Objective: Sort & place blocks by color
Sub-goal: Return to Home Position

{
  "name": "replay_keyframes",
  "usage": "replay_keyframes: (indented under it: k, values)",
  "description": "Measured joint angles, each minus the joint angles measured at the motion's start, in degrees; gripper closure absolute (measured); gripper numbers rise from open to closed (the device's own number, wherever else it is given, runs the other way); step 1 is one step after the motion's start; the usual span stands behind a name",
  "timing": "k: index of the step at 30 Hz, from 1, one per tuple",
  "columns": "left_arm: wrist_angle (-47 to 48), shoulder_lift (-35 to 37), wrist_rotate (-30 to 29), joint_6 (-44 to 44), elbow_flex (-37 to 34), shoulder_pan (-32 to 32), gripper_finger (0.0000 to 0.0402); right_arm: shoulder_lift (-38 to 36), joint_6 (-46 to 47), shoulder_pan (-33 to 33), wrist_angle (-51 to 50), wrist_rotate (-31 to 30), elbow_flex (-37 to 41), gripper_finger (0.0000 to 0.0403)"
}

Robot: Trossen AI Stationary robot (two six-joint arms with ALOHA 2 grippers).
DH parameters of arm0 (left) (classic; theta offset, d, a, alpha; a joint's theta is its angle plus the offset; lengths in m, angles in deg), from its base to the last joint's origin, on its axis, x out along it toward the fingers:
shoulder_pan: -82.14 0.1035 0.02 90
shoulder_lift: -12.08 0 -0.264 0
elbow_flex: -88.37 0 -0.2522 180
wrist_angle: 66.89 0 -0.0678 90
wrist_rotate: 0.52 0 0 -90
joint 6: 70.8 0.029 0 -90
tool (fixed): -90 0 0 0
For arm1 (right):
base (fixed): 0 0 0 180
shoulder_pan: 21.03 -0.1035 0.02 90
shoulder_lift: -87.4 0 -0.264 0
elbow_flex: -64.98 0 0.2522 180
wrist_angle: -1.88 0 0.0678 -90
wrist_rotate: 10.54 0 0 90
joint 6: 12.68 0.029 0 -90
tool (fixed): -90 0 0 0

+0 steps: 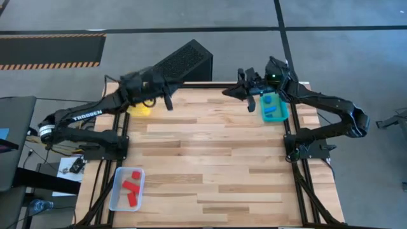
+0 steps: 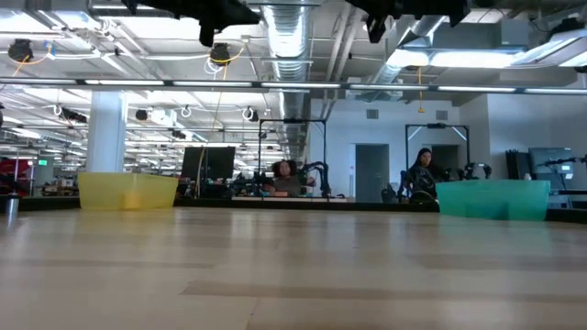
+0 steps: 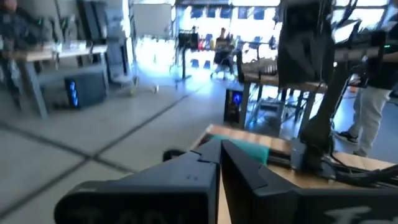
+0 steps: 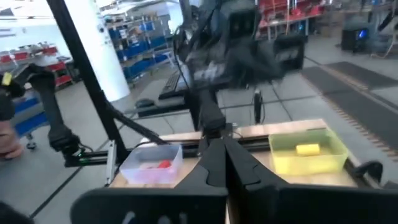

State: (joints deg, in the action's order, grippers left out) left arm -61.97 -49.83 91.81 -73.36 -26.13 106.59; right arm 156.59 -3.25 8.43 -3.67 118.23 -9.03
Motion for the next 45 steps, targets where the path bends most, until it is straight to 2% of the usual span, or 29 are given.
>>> replay_keyframes:
  k: [3,6,9,14,18,20,23,26,28,30,33,39,42,45]
  values:
    - [-0.31,0.0,6.47,2.41,1.06,6.05,0.0401,0.13,-0.24,-0.09,-4.91,1.42,0.0,0.0396]
    - [0.03,0.0,6.37,4.24,1.11,9.46,0.0401,1.09,-1.8,-1.51,-8.7,1.19,0.0,0.0396]
    - [0.34,0.02,6.85,8.75,1.04,8.71,0.0401,1.6,-5.67,-4.06,-7.41,-1.58,0.2,0.04]
    - [0.49,0.07,12.92,10.51,0.0,5.97,0.0401,1.26,-5.25,-7.87,6.59,-7.49,0.09,0.0398]
    - [0.88,1.67,15.14,13.26,-0.16,6.2,0.0401,1.13,-5.67,-8.31,5.37,-10.88,-0.02,0.0396]
    - [2.87,3.42,15.23,15.94,-0.13,7.03,0.0401,1.35,-3.03,-8.31,3.95,-11.08,0.02,0.0395]
    - [11.58,5.86,15.25,19.6,-0.14,8.6,0.0401,1.34,-1.43,-8.85,4.46,-10.74,0.02,0.0395]
    - [18.31,7.6,18.28,21.15,-0.16,9.14,0.0401,1.2,-8.75,-10.95,3.06,-8.58,0.02,0.0399]
    - [19.19,8.32,21.52,20.92,-0.43,8.39,0.0401,0.41,-14.06,-12.37,1.44,-5.47,0.04,0.04]
    - [18.32,8.76,23.19,19.38,-2.03,6.74,0.0401,-0.52,-15.11,-13.58,0.59,-3.96,0.03,0.0399]
    - [13.21,9.32,21.95,16.28,-6.79,2.83,0.0401,-2.28,-15.78,-14.65,-3.69,-3.59,0.02,0.04]
    - [-1.31,12.27,11.08,7.87,-16.45,-5.22,0.0401,-6.74,-20.31,-15.23,-16.16,-3.99,0.46,0.04]
    - [1.76,16.1,9.25,7.74,-17.36,-7.01,0.0401,-9.78,-19.77,-15.18,-15.5,-4.03,5.47,0.04]
    - [10.85,20.55,9.1,9.88,-17.36,-7.23,0.0401,-13.94,-17.07,-14.52,-10.29,-5.18,13.96,0.04]
